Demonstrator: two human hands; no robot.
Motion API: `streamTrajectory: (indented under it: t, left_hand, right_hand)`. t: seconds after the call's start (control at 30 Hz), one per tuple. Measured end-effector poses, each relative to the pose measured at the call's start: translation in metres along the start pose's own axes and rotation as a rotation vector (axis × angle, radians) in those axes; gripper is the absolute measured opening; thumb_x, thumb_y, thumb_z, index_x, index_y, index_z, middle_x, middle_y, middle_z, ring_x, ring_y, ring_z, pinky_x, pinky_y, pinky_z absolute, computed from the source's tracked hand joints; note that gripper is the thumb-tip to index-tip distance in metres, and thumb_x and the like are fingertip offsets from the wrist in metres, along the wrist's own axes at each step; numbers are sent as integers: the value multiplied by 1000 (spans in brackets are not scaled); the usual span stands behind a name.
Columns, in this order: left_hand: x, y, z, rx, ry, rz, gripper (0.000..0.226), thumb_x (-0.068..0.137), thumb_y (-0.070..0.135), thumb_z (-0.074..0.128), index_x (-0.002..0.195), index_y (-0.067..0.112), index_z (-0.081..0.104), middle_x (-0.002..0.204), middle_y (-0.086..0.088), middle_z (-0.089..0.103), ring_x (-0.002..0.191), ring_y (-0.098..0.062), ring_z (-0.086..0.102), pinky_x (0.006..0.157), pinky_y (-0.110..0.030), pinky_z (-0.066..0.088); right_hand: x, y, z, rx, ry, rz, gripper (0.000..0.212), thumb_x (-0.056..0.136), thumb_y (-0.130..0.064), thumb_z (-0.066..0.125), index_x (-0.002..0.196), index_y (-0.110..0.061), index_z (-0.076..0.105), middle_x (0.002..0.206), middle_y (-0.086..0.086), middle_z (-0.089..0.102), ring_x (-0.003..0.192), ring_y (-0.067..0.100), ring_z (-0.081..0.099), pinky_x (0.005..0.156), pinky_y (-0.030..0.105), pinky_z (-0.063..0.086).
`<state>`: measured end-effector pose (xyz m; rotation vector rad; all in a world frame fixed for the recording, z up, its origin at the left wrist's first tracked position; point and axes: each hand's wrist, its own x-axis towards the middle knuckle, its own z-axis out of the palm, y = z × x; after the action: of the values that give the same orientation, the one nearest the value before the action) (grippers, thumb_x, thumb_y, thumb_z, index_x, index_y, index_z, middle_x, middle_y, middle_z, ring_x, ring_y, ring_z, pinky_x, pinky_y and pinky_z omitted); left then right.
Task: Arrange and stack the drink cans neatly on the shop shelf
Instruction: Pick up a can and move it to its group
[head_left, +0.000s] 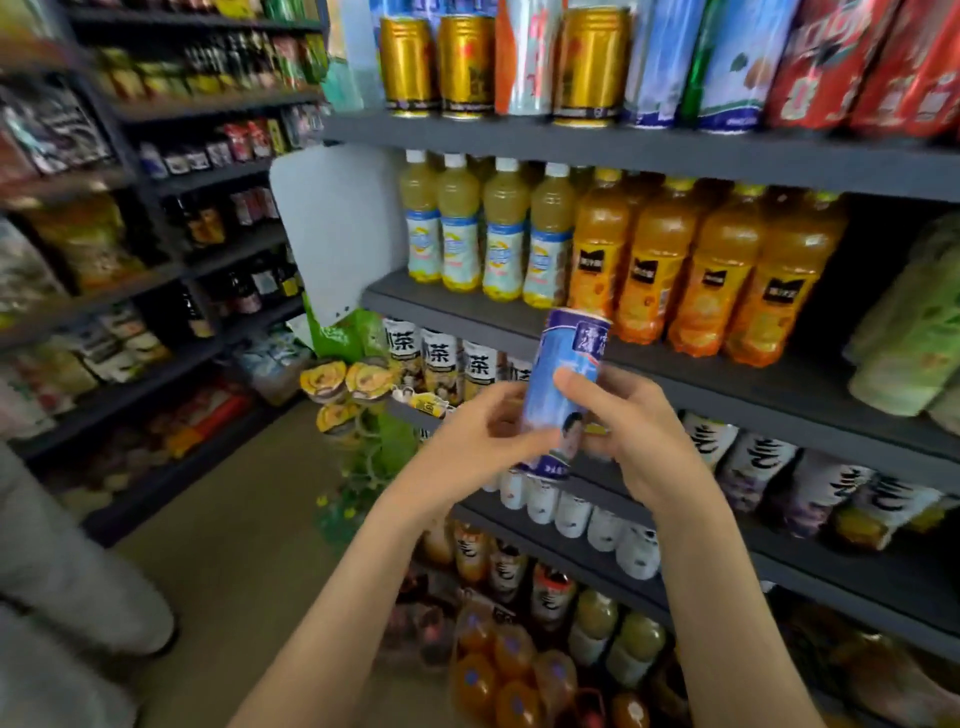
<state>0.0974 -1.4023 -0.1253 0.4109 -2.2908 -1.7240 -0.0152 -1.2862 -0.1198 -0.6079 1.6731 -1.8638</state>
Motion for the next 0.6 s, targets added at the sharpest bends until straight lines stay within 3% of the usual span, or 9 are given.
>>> streamTrajectory:
  t: [0.17,0.23,0.37,0.5,0.6]
  left_hand:
    - [20,-23,-81,90,111,13,40,73,40,76,109,35,60,106,12,69,96,-4,65,89,-36,53]
    - [27,-28,-110,56,121,16,37,71,34,78,104,38,61,103,10,71,95,-5,66,88,-34,53]
    - [48,-32,-154,-44,107,19,41,73,17,80,110,25,65,103,6,72,96,-10,67,89,-35,53]
    - [80,-30,-182,-127,108,19,39,73,12,79,109,21,66,100,0,73,96,-18,68,89,-41,54]
    - [104,-26,-196,-172,84,38,38,77,9,74,112,21,65,100,1,73,92,-14,69,77,-26,55]
  right_hand:
    - [42,5,82,-23,-11,-27,11,82,-20,71,92,-20,66,85,-3,74,81,13,71,74,34,59]
    - [57,6,107,-29,-22,-33,18,81,-21,72,97,-21,65,96,1,73,91,17,70,82,39,57]
    - [90,1,137,-29,-34,-57,30,79,-20,74,107,-17,64,107,6,71,104,22,66,96,47,50]
    - [124,-12,149,-71,-61,-135,32,82,-16,71,114,-15,64,109,3,71,106,17,65,93,35,52]
    - [149,-25,153,-83,-74,-196,31,83,-9,68,113,-13,63,106,1,71,97,7,66,80,17,52]
